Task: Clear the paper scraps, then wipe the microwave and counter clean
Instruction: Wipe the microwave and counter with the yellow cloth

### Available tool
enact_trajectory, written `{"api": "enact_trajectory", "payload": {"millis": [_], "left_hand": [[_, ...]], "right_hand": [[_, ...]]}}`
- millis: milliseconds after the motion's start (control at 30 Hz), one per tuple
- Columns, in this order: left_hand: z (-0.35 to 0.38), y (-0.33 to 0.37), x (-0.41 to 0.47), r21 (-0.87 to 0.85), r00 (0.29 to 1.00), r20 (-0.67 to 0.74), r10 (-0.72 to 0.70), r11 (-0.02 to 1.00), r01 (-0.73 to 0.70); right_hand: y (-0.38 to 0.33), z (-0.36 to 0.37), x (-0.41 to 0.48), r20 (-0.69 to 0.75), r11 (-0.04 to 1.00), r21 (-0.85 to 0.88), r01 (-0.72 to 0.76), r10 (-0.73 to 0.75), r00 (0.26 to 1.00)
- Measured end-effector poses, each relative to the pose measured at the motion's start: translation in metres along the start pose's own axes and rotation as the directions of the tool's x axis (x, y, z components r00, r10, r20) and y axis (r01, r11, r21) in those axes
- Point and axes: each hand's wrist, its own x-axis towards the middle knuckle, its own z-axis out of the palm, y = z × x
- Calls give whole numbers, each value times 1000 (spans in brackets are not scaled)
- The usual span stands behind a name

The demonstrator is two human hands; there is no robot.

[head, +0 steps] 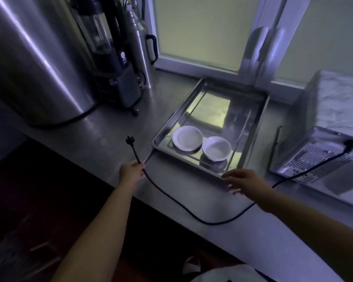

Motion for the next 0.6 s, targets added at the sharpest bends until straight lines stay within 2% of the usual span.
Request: {"api": "enact_trajectory", "payload": {"millis": [233,400,500,567,600], "left_hand": [[1,25,79,-32,996,-89,-26,999,23],[15,35,94,150,998,-51,-24,988,31],[35,35,81,408,982,-59,179,902,-140],[60,36,60,421,947,-45,317,866,-270],[78,37,44,389,933,7,359,859,-333]], "right_hand": [[26,-23,3,-106,986,135,-102,117,987],[48,-45,-5,-190,962,237,-137,184,964],[62,-57,-16,-256,935,323,-150,238,937],[75,-66,-27,-299,910,385,-154,281,912],[81,-70,-35,-315,893,422,-155,305,899]]}}
